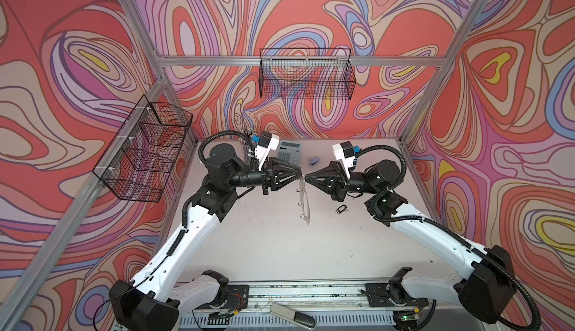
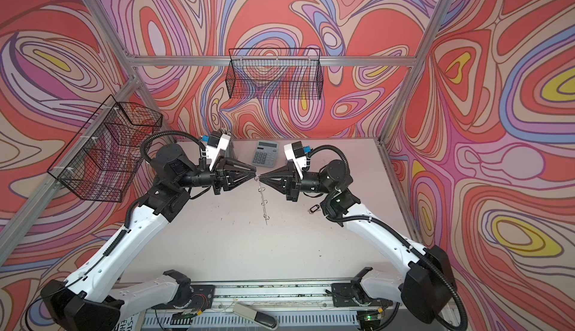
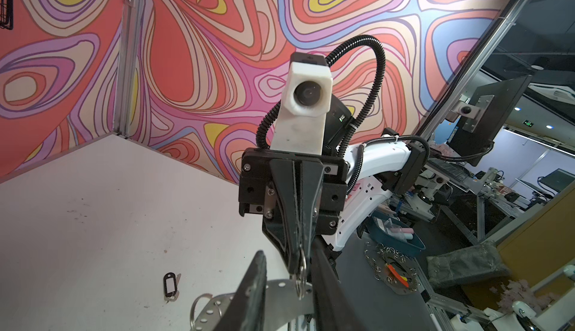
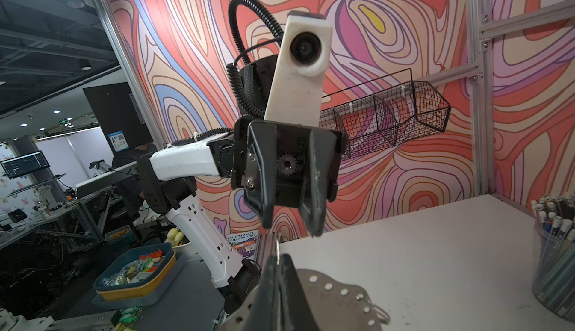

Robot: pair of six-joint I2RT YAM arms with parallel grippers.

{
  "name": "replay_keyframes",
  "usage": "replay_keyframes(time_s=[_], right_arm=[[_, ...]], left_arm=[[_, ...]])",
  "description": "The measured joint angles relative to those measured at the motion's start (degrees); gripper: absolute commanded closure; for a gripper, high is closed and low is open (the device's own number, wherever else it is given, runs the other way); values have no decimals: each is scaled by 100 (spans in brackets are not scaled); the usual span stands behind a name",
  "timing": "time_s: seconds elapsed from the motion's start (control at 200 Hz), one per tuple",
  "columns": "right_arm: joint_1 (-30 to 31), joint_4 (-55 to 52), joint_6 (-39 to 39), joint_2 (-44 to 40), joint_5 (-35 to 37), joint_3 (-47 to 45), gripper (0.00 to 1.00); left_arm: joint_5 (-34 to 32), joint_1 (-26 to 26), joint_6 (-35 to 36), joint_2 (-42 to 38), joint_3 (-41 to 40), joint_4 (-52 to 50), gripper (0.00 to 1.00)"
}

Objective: Attach keys to a key ring
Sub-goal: Pass the keyring.

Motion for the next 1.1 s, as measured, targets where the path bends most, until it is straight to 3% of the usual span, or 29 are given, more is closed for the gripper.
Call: replay_keyframes(time_s=[0.351, 0.451, 0.776, 1.012, 1.102], right_arm=[[0, -17, 0, 28, 35, 7, 100], [0, -17, -7, 28, 63, 7, 100], [0, -28, -11, 85, 87, 7, 100], [0, -37, -37, 87, 85, 7, 100], [0, -35, -35, 83, 85, 7, 100]], left_arm=[[94, -2, 310, 26, 52, -581, 76], [94, -2, 463, 24, 118, -817, 83], [87, -74, 566, 24, 129, -949, 84], [-4, -153, 575, 55, 192, -970, 92], [-52, -164, 621, 57, 205, -979, 100]])
